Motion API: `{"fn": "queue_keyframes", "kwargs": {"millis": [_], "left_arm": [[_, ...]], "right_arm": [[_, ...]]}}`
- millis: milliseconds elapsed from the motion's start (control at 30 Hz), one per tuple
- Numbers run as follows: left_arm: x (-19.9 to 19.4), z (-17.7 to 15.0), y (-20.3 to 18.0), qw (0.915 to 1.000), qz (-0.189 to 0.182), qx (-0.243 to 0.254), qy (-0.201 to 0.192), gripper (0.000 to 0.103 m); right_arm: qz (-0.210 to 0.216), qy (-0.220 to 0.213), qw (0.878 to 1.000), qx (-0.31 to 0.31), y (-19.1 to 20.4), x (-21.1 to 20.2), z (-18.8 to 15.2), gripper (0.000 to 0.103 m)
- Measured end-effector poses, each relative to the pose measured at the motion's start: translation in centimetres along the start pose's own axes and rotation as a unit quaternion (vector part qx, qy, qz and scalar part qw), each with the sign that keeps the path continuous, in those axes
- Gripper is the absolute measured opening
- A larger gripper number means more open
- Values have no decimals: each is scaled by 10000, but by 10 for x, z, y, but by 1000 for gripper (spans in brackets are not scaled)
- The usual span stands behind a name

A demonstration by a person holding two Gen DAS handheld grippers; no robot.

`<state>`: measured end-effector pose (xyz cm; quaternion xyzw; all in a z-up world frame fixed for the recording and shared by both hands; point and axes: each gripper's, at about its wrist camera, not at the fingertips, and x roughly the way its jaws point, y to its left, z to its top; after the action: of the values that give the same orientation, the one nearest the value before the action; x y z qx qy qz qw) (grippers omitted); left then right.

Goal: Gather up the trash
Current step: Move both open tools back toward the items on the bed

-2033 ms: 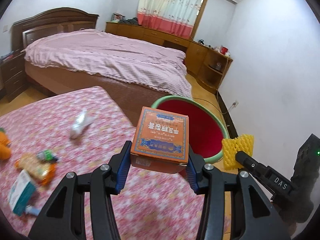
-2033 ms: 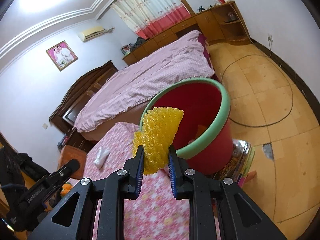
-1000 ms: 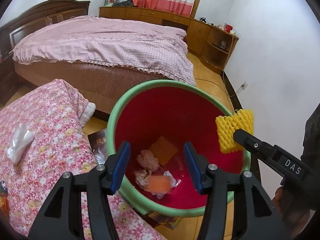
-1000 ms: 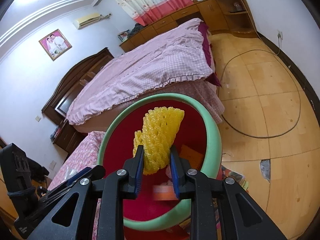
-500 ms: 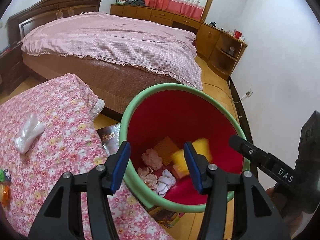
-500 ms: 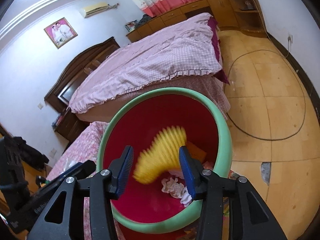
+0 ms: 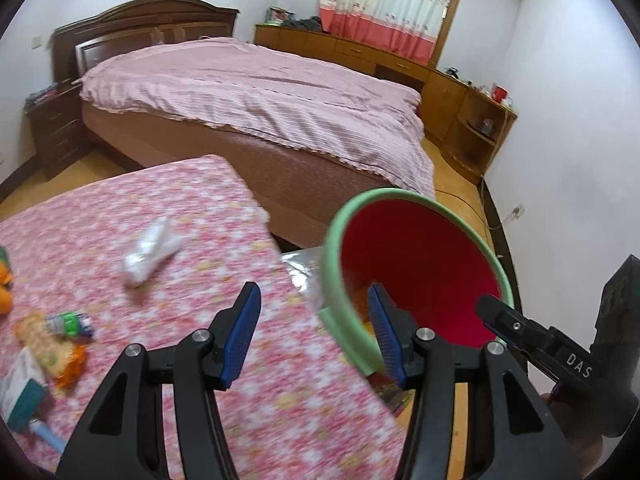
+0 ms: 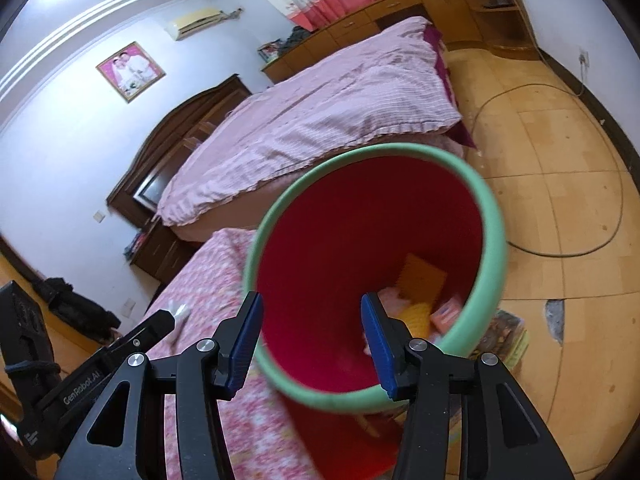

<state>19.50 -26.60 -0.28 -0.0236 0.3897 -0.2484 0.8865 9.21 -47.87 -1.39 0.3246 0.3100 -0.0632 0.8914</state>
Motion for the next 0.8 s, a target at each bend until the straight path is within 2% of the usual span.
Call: {"fn": "queue_keyframes", "kwargs": {"millis": [200, 400, 600, 800], "left_arm": [[-25, -10, 39, 9992, 244, -306, -50, 56], [-45, -17, 76, 9980, 330, -536, -39, 56], [-59, -29, 113, 9959, 730, -535, 65, 56], [-66, -43, 156, 9893, 1292, -606, 291, 57]], "right_arm": [[253, 215, 9992, -204, 29, 5, -19, 52], [400, 417, 9973, -446, 57, 5, -40, 52], [405, 625, 9954, -604, 73, 6, -59, 52], [372, 701, 9948, -641, 84, 7, -71, 52]]}}
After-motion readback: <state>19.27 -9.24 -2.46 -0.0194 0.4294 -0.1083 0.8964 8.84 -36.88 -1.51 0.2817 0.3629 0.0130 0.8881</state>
